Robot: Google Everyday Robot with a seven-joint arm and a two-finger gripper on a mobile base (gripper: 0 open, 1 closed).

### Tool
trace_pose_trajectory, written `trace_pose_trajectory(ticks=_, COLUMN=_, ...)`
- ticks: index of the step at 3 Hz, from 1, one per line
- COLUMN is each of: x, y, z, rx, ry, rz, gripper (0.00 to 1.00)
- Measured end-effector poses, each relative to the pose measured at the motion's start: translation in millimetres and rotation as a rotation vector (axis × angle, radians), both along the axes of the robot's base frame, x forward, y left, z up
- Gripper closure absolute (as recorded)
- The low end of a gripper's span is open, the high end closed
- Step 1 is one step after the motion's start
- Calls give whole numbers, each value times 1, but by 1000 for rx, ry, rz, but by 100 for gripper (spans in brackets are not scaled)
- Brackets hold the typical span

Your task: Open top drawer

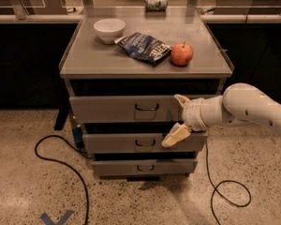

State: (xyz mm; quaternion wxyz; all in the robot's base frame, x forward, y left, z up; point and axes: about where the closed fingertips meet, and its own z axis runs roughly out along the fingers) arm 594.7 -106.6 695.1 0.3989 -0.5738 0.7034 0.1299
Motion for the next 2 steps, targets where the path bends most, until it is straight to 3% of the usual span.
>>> trace_pose_trajectory(ticks=1, x=10, y=2, z=4, rx=-6, ry=-13, rz=-9, gripper=0)
trace_pose_trajectory(ticks=2, x=42, y=-4, z=24, rx=-97, ry=-45, rz=-53, gripper=0)
